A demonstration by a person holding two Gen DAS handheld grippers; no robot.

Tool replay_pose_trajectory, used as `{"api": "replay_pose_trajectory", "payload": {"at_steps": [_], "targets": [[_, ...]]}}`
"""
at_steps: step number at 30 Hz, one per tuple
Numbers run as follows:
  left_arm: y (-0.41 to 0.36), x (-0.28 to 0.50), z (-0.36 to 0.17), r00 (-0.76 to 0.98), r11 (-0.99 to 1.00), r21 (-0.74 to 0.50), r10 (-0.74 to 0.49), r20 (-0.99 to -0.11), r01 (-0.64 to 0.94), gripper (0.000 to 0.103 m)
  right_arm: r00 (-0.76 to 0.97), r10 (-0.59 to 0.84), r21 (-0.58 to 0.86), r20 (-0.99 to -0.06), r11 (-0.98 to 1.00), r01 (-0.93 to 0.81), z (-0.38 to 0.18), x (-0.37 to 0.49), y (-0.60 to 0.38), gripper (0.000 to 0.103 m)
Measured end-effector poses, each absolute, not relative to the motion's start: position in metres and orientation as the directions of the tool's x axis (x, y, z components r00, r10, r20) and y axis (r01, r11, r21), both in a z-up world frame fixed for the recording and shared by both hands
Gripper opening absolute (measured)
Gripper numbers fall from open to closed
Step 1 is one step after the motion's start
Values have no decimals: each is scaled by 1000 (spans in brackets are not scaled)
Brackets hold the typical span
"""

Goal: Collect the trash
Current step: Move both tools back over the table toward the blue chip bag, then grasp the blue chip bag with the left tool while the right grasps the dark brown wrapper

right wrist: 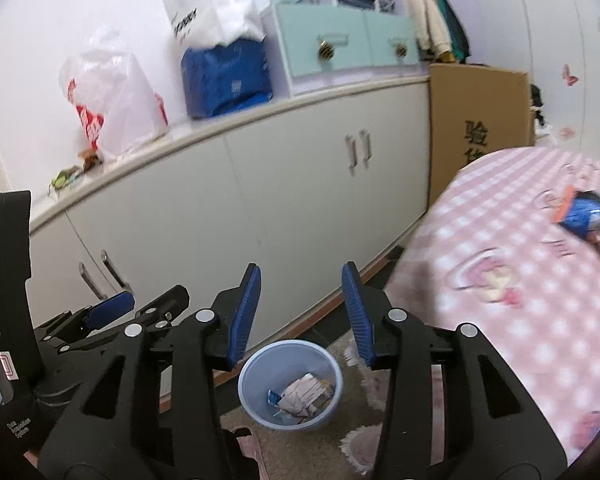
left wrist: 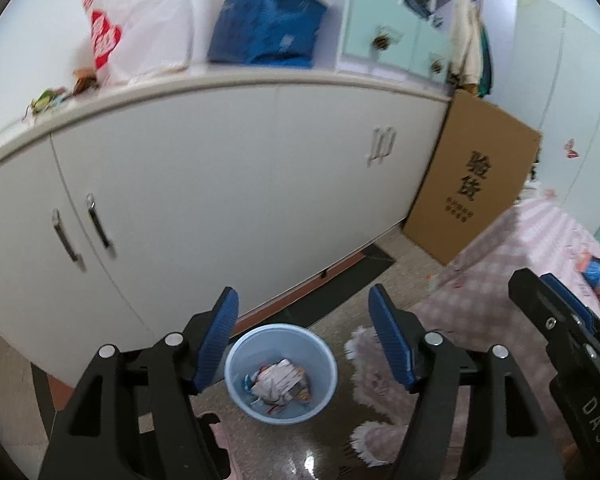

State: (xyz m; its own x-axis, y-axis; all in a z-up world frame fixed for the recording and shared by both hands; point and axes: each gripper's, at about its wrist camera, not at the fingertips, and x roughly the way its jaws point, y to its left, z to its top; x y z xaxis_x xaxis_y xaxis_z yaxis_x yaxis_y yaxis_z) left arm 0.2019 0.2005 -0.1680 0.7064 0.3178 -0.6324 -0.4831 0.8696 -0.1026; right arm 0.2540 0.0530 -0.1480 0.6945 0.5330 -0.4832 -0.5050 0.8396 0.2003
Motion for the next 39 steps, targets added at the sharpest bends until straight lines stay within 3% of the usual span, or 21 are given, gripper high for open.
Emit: {"api": "replay_pose_trajectory", "payload": {"at_steps": [6,12,21,29,39], "targets": [[145,207,-142,768,927,-120,217,-603,-356,72,755,481,204,-446,876,-437,-125,238,-8,49],[71,229,-124,789,974,-151,40,-613,-167,76,812,382,219,-441,923,-316,-115,234,-88,53],[-42,272,-120,762,995,-79,-103,-639,68,79,851,200,229,-486,968,-97,-116,247,-215,64],[-96,322,-138,717,994,-26,-98,-690,110,79,814,162,278,-558,961,0,-132,274,-274,68],[-116,369,-149,679,994,-3,-78,-730,110,79,751,200,314,-630,949,11,-142,319,-277,73]]}}
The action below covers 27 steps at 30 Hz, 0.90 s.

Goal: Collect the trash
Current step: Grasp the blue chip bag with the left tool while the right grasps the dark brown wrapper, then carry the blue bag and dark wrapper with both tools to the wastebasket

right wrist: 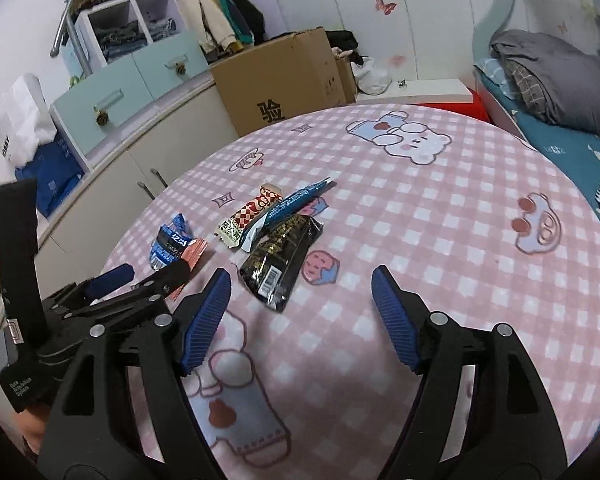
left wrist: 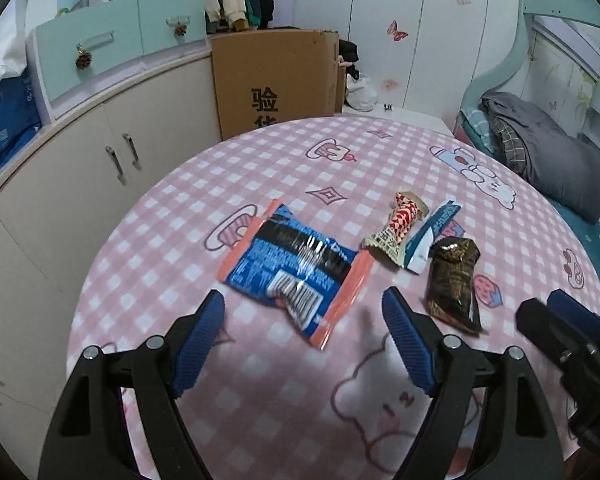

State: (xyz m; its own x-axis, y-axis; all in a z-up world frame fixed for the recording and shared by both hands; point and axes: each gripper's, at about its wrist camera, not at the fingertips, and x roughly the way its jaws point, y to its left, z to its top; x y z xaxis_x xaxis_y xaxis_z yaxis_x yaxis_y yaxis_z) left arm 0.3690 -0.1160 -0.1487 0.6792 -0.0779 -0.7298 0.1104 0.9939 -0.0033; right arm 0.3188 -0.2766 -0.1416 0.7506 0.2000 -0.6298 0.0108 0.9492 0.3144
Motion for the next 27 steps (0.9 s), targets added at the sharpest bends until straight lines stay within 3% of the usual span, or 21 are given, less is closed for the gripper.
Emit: {"api": "replay_pose_trajectory", "payload": {"at_steps": [2,4,9,14,16,18,23,24,27], "targets": [[-115,375,-151,668,994,-10,-80,-739,109,79,742,203,312,-639,950,9,-144,326,-275,73],[-112,383,-155,643,993,-36,-101,-760,113,71,725,207,307,-657,952,6,-146,335,-271,73],[-108,385,-160,627,990,-63,-127,-769,123,9,707,188,271,-682,963,5,-149,350,-260,73],[-104,374,-155,651,982,-78,-172,-739,172,2,670,119,163,-733,987,2,-153,366,-242,73],[-102,368,-152,669,982,-62,-166,-724,177,2,654,128,155,-745,988,-17,-156,370,-239,49],[-98,361,-149,671,978,-74,-187,-718,194,1,655,155,166,-740,985,-45,-155,367,-237,35],[-81,340,-138,680,968,-122,-241,-693,219,1,681,116,119,-723,992,-43,-149,350,-229,11],[-77,335,-135,682,966,-133,-253,-686,224,1,686,120,123,-718,991,-45,-147,346,-229,2],[-64,318,-128,690,959,-164,-282,-667,233,1,699,147,148,-700,987,-59,-142,329,-229,2]]}}
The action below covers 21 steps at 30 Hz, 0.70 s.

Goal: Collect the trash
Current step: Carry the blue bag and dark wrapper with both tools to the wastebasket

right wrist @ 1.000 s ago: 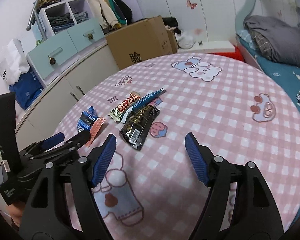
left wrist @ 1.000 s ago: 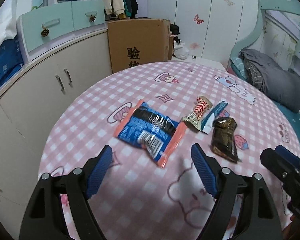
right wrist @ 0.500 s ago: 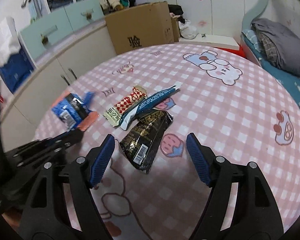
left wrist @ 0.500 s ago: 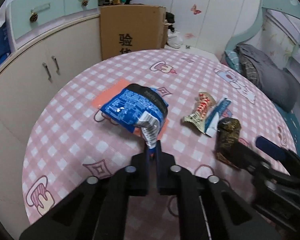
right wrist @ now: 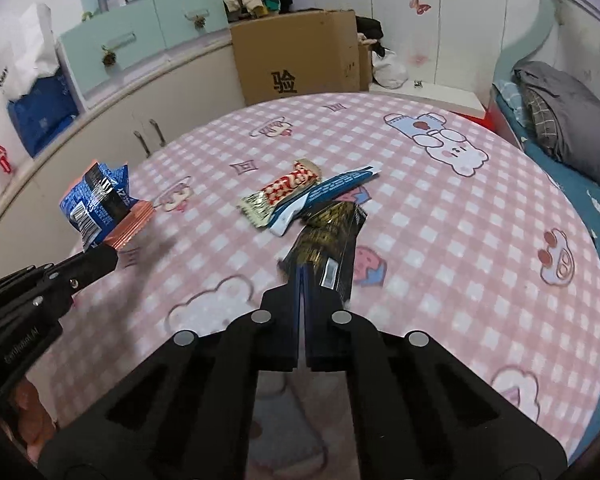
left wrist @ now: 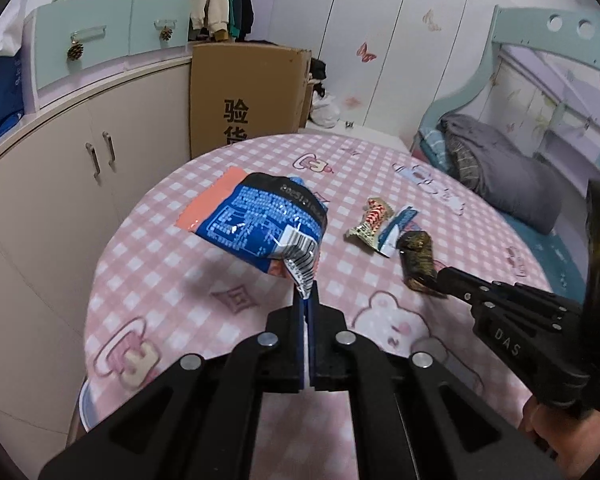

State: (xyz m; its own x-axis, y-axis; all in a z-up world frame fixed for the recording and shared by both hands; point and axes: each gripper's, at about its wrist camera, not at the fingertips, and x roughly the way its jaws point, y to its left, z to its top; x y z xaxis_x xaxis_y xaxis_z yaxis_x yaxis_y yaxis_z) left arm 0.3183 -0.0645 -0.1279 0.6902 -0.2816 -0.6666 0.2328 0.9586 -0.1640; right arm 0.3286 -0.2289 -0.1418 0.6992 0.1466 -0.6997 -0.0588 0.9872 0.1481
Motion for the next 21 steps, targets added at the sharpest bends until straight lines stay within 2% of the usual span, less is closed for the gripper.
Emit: {"api": "replay_pose_trajectory", "payload": {"at_steps": [4,8,9,10,11,12,17,18,21], "targets": [[-50,299,-121,705,957,-184,-290,-647,225,1,727,158,189,-668,981,-40,-133,317,-233,3],[-42,295,-118,716,964,-180,-268,-645,198,1,706,144,220,-693,975,17,-139,331,-239,7],[-40,295,-118,718,966,-177,-259,-646,190,1,701,138,218,-700,976,26,-140,333,-239,18],[-37,295,-117,723,969,-174,-249,-645,178,1,698,126,212,-705,976,39,-142,337,-238,40],[-35,296,-117,726,970,-172,-241,-644,169,1,697,118,205,-707,978,43,-144,339,-236,51],[-33,297,-117,728,972,-169,-234,-645,162,1,701,109,194,-704,980,42,-144,340,-234,55],[-28,308,-123,725,976,-163,-215,-654,143,1,678,98,166,-728,986,35,-150,358,-228,54],[-28,309,-123,724,976,-164,-216,-655,143,1,672,91,153,-735,988,34,-151,361,-226,40],[-29,312,-126,720,976,-160,-217,-659,148,1,657,77,117,-750,993,17,-154,365,-223,25]]}}
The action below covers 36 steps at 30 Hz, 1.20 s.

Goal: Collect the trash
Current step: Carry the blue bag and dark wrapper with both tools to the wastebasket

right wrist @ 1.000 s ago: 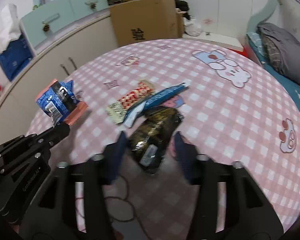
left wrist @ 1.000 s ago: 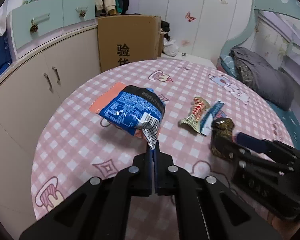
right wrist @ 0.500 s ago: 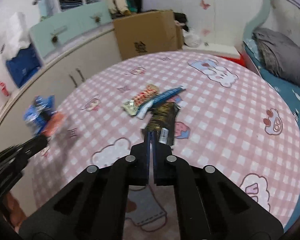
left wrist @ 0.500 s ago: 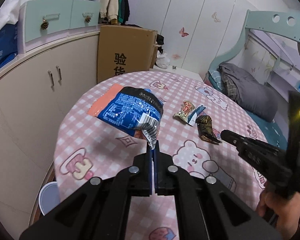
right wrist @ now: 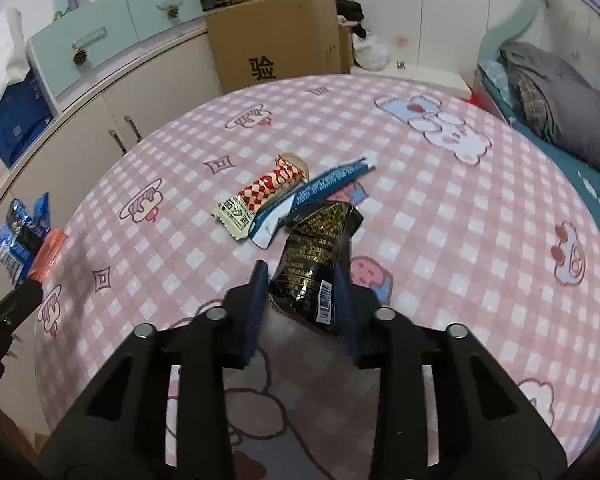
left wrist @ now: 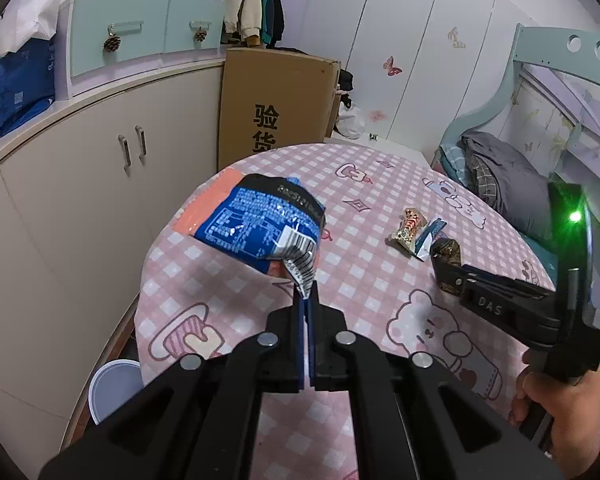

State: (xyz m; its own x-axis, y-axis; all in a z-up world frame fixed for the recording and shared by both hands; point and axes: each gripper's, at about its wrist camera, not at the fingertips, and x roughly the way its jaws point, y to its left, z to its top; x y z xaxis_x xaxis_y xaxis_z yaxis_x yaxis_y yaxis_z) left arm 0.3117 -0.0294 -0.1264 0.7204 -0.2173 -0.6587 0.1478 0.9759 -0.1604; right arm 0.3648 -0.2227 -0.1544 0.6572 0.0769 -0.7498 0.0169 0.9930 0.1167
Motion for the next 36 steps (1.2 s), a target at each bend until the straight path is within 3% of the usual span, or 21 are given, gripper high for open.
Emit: {"api": "replay_pose_trajectory", "payload": {"at_steps": [3,10,23,29,36], "targets": [[-30,311,-128,716,974,-165,-228,-660,158,1,668,87,119,-739,993,2,-153,356,-226,18],[-18,294,-125,712,960,-208,-278,-645,186,1,711,172,203,-682,978,-41,-138,315,-231,17],[77,243,-119,756,952,-303,-231,-613,45,1,697,443,248,-564,896,-369,-106,269,-88,17],[141,226,-143,746,950,-297,-131,-653,-93,1,630,532,243,-565,838,-489,-125,266,-7,17],[208,224,-202,660,922,-300,-67,-748,-246,1,541,559,202,-629,789,-581,-175,271,81,18]]}}
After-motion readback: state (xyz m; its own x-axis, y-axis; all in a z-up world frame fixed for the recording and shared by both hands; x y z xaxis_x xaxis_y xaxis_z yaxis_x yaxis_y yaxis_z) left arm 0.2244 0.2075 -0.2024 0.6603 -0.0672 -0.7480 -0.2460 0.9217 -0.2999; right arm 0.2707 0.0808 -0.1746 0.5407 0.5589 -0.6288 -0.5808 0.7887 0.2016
